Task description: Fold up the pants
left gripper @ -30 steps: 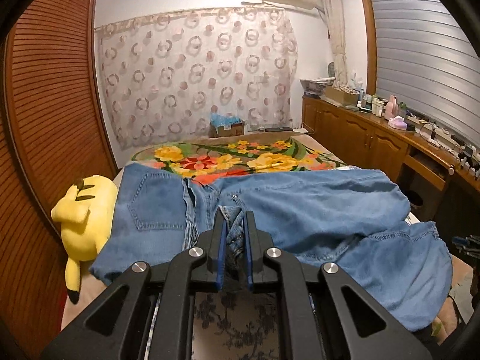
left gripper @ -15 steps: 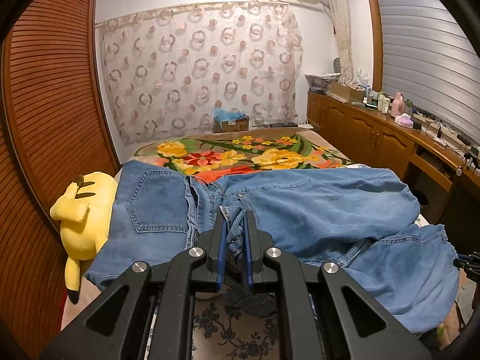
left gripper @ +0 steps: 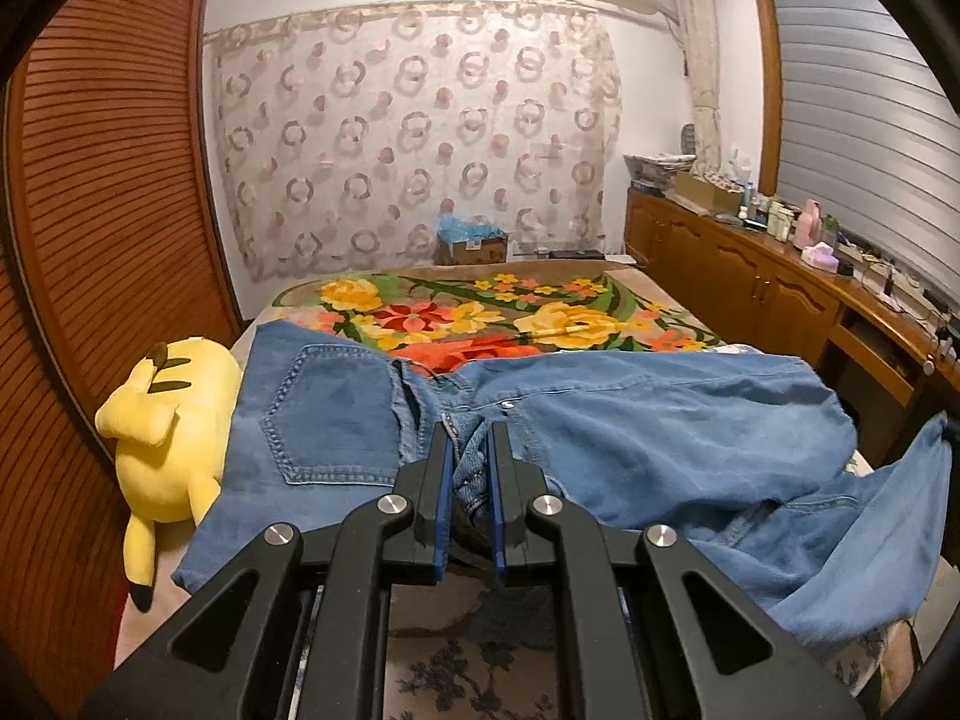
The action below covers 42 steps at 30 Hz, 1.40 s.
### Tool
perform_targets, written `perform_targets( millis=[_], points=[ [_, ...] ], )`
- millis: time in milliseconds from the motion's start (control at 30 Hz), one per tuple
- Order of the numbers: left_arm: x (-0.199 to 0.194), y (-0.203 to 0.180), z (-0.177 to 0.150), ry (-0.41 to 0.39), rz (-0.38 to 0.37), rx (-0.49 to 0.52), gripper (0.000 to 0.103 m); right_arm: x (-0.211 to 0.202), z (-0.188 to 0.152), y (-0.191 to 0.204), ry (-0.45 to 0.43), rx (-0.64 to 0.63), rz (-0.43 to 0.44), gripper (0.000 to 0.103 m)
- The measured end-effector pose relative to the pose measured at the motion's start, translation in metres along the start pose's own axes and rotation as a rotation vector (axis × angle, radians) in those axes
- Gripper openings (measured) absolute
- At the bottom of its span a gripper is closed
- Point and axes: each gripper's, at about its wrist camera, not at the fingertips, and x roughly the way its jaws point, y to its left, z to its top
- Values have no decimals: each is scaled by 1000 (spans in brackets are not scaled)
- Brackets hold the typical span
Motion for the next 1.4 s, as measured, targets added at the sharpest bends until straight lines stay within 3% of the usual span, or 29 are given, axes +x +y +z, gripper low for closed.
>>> perform_targets(
  millis=[167,533,567,633,700,733,967,1133,1400],
  points=[
    [24,8,1,27,13,-5,11,56,33,19,-12,-57,29,5],
    [67,17,-5,90,-7,-12,11,177,41,39,129,-95,68,5],
    [69,15,-5,92,-9,-10,11,178,43,36,135,-93,66,6],
    [71,16,-4,92,-15,-5,11,179,43,34,145,-79,76,16],
    [70,14,-3,88,-19,-2,11,171,43,28,144,-58,60,34],
    [69,16,-3,85,-23,-2,11,167,55,26,141,-50,50,37],
    [60,15,-6,70,-34,-14,11,125,42,17,196,-11,54,38],
    [61,16,-9,73,-38,-19,11,126,24,11,273,8,73,38],
    [60,13,-14,84,-32,-21,11,128,16,2,302,60,122,38]
  ],
)
